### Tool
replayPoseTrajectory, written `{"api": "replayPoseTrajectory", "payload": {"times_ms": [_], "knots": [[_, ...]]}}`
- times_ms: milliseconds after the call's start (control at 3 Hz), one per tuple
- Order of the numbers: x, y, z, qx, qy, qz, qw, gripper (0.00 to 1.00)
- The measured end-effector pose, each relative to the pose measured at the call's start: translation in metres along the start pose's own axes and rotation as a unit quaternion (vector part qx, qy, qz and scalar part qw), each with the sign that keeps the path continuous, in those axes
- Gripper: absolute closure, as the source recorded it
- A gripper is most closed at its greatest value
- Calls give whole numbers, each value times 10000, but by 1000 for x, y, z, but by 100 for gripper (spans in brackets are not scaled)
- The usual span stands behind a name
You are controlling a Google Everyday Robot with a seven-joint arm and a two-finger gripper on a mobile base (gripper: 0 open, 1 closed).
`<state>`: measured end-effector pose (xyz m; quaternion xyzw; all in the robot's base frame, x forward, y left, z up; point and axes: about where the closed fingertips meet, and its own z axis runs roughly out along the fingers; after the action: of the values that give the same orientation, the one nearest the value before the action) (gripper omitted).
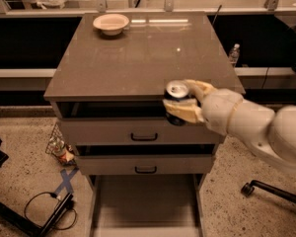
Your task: Place pepsi can into bottom drawer
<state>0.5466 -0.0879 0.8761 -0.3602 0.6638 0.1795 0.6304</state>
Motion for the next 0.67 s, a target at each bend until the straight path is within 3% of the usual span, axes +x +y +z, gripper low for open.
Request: {"api": "replayPoseTrajectory", "payload": {"times_ms": [333,667], "knots": [[66,-1,-46,295,-131,238,9992,100],[149,-20,-63,360,-496,365,9975,100]]}}
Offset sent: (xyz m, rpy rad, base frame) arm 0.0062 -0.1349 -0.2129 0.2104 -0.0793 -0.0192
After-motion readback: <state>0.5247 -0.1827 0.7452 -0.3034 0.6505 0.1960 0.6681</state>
